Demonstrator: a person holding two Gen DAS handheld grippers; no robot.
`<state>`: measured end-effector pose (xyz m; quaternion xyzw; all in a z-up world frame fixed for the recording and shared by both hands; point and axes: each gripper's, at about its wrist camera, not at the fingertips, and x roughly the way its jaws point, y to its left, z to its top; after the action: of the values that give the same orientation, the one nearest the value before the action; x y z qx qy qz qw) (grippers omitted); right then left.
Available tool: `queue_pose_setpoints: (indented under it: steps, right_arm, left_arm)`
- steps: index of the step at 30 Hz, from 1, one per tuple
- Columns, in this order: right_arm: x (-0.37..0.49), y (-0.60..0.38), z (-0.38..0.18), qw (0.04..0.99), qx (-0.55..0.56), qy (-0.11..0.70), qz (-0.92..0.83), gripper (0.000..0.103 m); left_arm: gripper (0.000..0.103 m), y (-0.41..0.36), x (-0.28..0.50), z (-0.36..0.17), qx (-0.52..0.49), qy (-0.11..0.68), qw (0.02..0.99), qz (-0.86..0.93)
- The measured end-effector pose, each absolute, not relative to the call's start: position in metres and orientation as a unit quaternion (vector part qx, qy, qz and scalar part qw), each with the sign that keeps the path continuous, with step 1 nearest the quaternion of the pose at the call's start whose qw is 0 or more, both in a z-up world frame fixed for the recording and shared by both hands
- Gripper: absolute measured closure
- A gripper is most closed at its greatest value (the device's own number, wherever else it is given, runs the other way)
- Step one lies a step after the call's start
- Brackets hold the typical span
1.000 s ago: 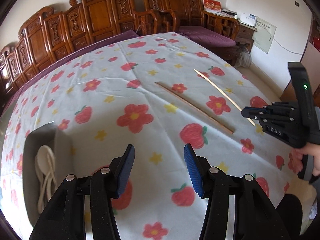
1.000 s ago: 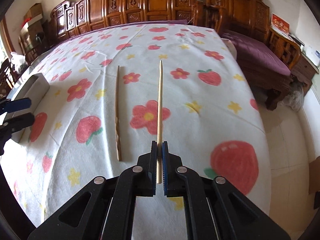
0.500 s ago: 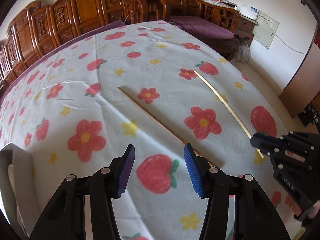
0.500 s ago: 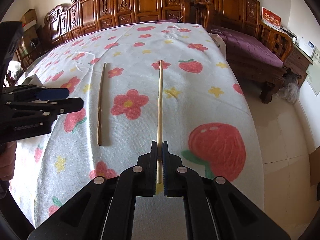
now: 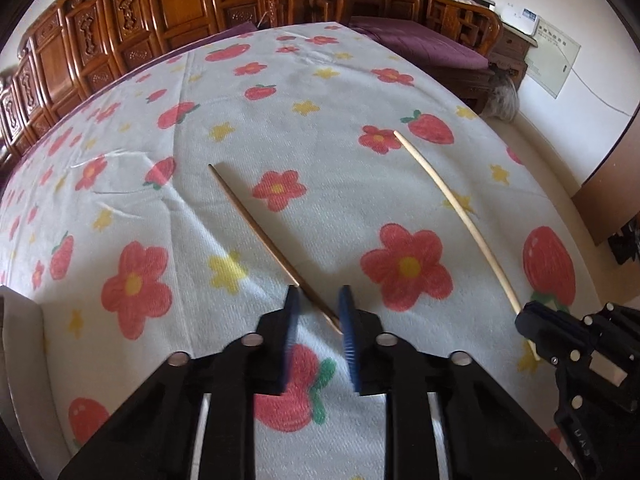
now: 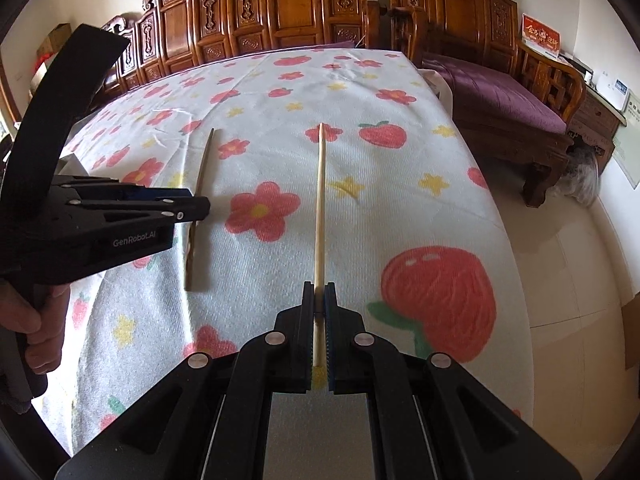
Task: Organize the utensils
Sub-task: 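Grasp the other wooden chopstick with the left gripper while the right gripper holds its chopstick, then carry the chopstick into the tray and open the left gripper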
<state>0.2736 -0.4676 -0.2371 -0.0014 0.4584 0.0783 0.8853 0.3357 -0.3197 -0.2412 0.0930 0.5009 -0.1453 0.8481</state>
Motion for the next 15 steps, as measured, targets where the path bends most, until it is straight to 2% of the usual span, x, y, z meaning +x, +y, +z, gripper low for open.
queue_pose_setpoints:
  steps: [7,15]
  right_arm:
    - [0.269,-0.456,-0.227,0.883,-0.030,0.461,0.077,0.097]
    - [0.258,-0.446,-0.211,0.882,-0.051,0.463,0.076,0.097]
  left_arm:
    - [0.098,-0.293,0.332,-0.239,0.093,0.512,0.842,-0.139]
    - [0.099,-0.264,0.317,-0.224,0.096,0.502,0.847,-0.149]
